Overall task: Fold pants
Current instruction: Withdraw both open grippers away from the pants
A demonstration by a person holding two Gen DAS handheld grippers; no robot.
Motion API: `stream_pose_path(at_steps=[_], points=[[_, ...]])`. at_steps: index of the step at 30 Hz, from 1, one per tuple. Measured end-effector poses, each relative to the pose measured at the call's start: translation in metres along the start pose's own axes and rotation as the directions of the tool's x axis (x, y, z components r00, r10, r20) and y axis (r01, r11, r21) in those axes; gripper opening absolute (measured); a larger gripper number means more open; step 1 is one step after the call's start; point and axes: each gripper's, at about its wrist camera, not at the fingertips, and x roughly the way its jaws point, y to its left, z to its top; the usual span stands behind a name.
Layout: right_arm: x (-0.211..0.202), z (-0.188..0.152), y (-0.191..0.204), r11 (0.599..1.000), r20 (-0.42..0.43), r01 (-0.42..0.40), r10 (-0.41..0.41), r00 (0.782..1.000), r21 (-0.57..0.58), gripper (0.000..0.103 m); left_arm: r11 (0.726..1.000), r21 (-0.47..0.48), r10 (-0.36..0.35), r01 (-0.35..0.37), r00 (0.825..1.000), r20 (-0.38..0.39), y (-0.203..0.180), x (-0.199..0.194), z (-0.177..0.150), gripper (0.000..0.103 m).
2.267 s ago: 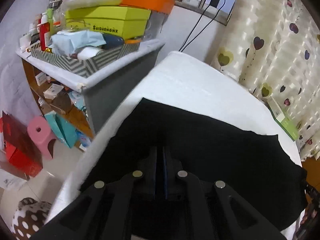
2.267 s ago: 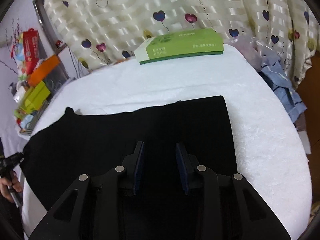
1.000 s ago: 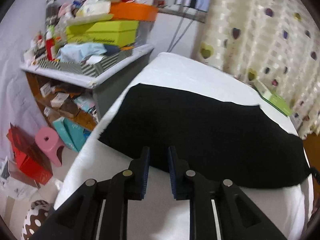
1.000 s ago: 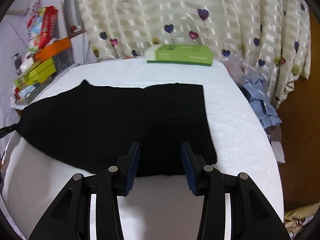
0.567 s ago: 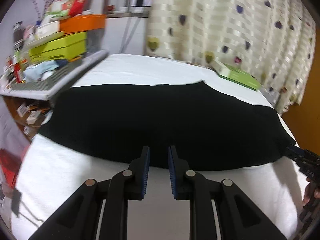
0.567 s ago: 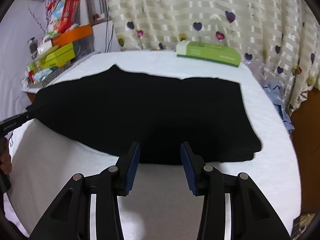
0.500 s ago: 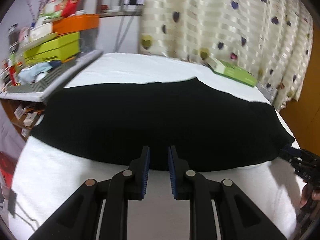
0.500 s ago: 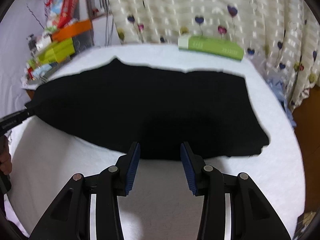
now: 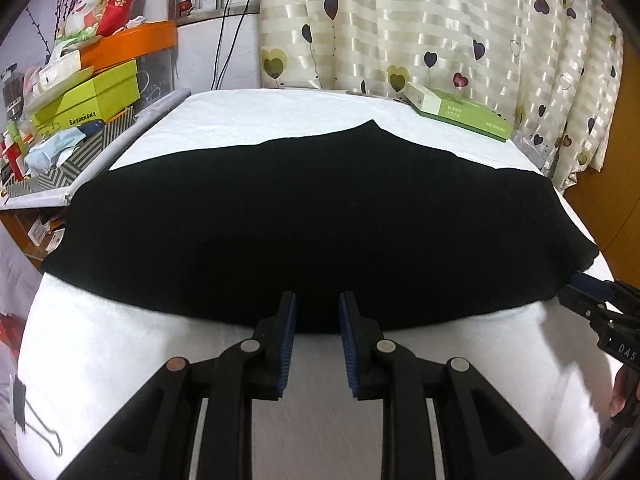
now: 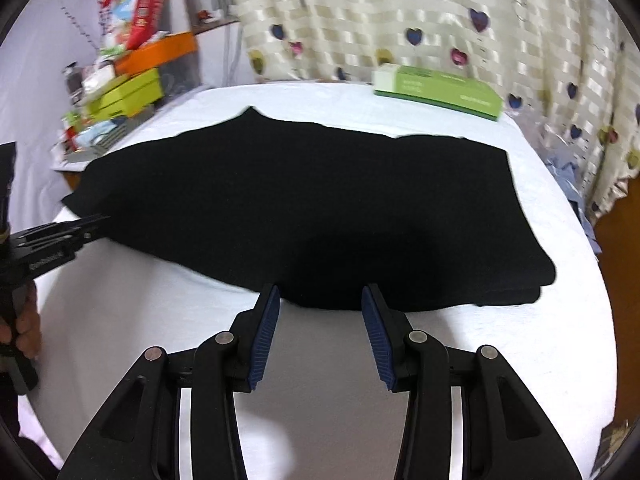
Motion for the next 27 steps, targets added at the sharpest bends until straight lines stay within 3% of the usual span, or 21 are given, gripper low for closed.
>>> stream_pose_path(at_steps=[13, 19, 27], points=[[-0.003, -0.008, 0.054, 0.988, -0.004, -0.098, 0.098, 0.995, -0.116, 0.044, 0.998, -0.024, 0.052, -0.052, 0.999, 0.014, 0.013, -0.024, -0.023, 0.024], [0.015, -0.015, 0.061, 0.986, -0.081, -0.098, 0.087, 0.993, -0.137, 0.044, 0.996, -0.064, 0.063, -0.064, 0.998, -0.021, 0.029, -0.019, -0.035, 0.024], [0.011, -0.007, 0.061, 0.983, -0.052, -0.116, 0.110, 0.993, -0.141, 0.044, 0.988, -0.140, 0.064, -0.064, 0.998, -0.003, 0.061, -0.024, -0.034, 0.024]])
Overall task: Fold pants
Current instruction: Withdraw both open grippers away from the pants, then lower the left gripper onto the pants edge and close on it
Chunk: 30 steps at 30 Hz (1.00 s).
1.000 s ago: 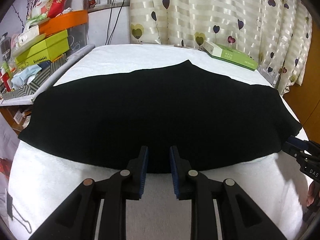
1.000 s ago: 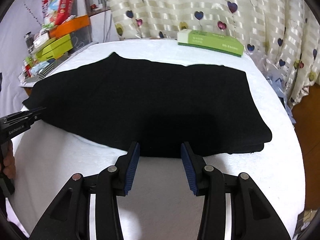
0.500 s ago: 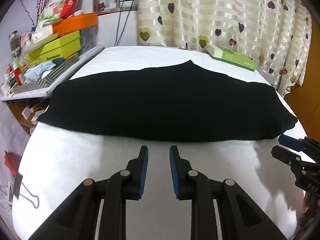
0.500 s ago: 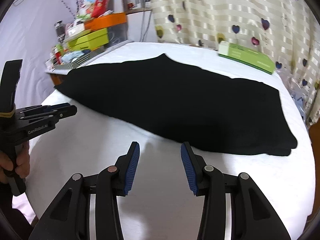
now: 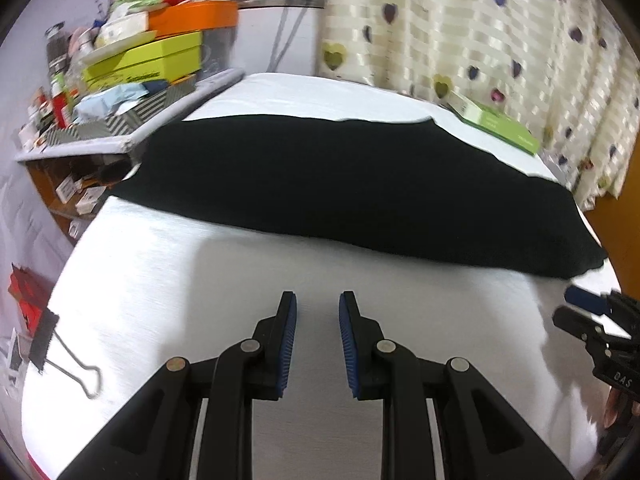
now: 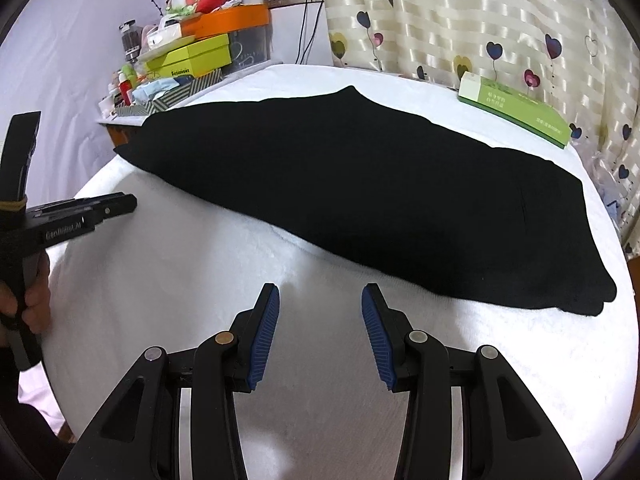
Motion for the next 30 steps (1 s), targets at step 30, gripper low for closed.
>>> stream_pose_path(at_steps=[30], points=[[0.016, 0.042, 0.001, 1.000, 0.054, 0.005, -0.004, 0.999, -0.024, 0.044, 0.938, -0.347, 0.011, 0.002, 0.999, 0.036, 0.133, 0.033, 0.051, 0.048]])
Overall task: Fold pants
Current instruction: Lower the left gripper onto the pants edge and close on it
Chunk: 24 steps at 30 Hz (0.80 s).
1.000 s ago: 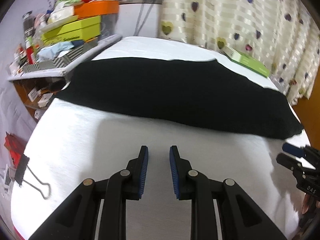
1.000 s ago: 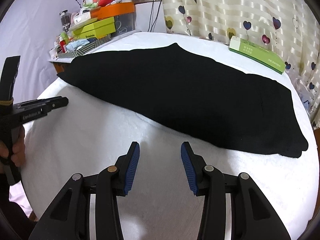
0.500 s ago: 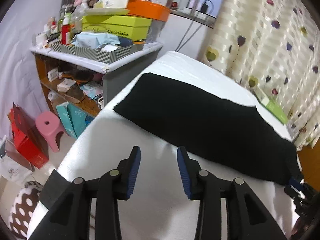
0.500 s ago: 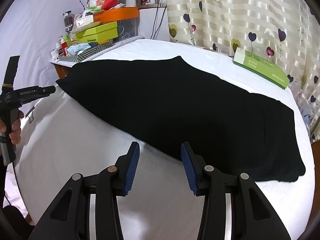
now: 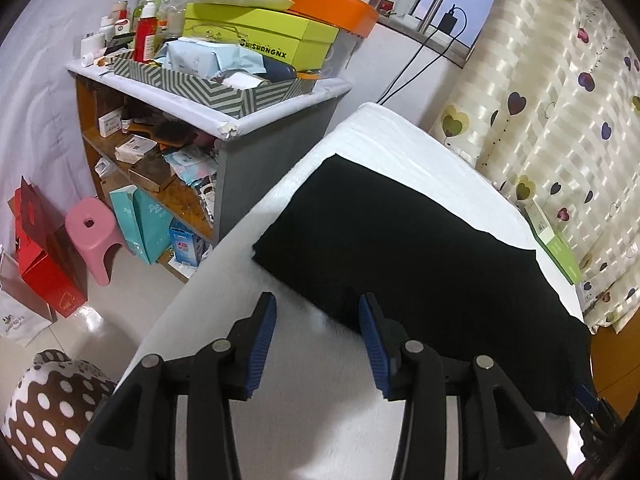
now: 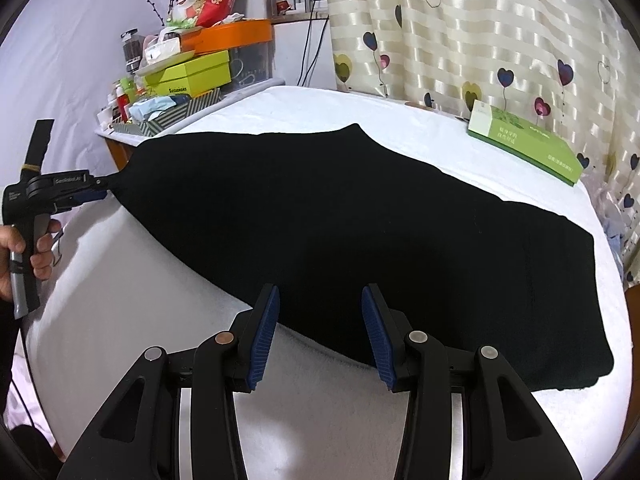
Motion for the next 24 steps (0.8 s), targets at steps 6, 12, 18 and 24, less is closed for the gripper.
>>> stream_pose_path(at_steps=[6, 12, 18, 24], points=[[0.006, 0.001, -0.003, 1.000, -0.004, -0.002, 0.002, 1.000, 0.014, 0.044, 1.000, -0.010, 0.008, -0.008, 1.000, -0.007, -0.005, 0.012, 0.014, 0.056], [0.005, 0.002, -0.009, 0.999, 0.004, 0.000, 0.000, 1.000, 0.032, 0.044, 0.998, 0.005, 0.059, -0.059, 0.998, 0.009, -0.016, 0.022, 0.022, 0.056], [0.004, 0.001, -0.013, 0.999, 0.013, -0.007, 0.007, 1.000, 0.052, 0.044, 0.979, 0.070, 0.190, -0.191, 0.981, 0.028, -0.030, 0.029, 0.023, 0.026], [0.000, -0.001, -0.018, 0.998, 0.018, -0.005, 0.004, 1.000, 0.069, 0.044, 0.992, 0.015, 0.127, -0.127, 0.992, 0.028, -0.016, 0.022, 0.029, 0.006]])
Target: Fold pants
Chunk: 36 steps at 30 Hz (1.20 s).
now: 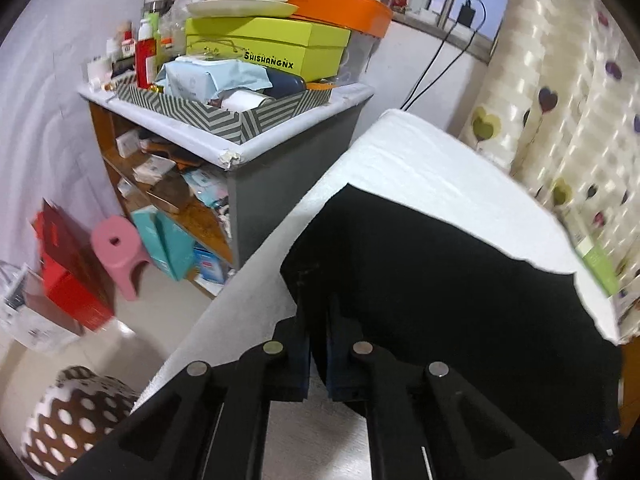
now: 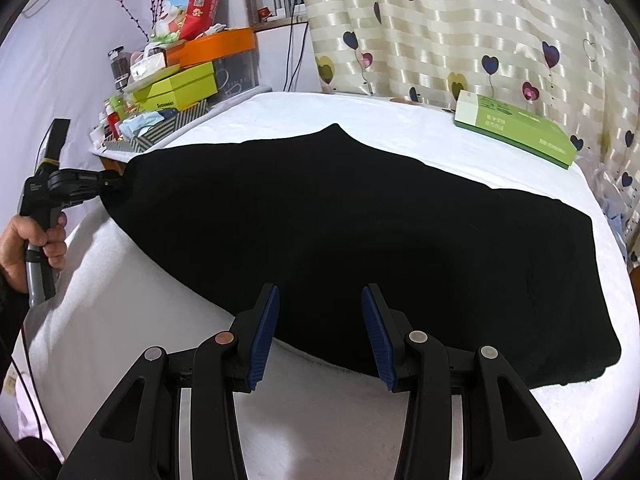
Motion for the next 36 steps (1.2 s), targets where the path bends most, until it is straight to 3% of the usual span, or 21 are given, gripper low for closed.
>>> stream_pose_path(at_steps=[9, 22, 27, 36], points=[[-0.005, -0.002, -0.011, 0.999, 0.013, 0.008, -0.008, 1.000, 0.036, 0.044, 0.986, 0.021, -0.165, 0.164, 0.981, 0.098, -0.013, -0.034, 0.012, 0.006], [-0.007, -0.005, -0.019, 0.998, 0.019, -0.004, 0.003, 1.000, 0.063, 0.044, 0.963, 0.096, -0.263, 0.253, 0.958, 0.117, -0.049, -0.052, 0.022, 0.006], [-0.009, -0.006, -0.024, 0.997, 0.019, -0.002, 0.001, 1.000, 0.075, 0.044, 0.935, 0.164, -0.333, 0.314, 0.937, 0.105, -0.083, -0.061, 0.018, 0.006], [-0.013, -0.009, -0.036, 0.995, 0.020, 0.013, -0.015, 1.000, 0.094, 0.044, 0.860, 0.273, -0.456, 0.432, 0.890, 0.028, -0.153, -0.063, -0.001, 0.006]])
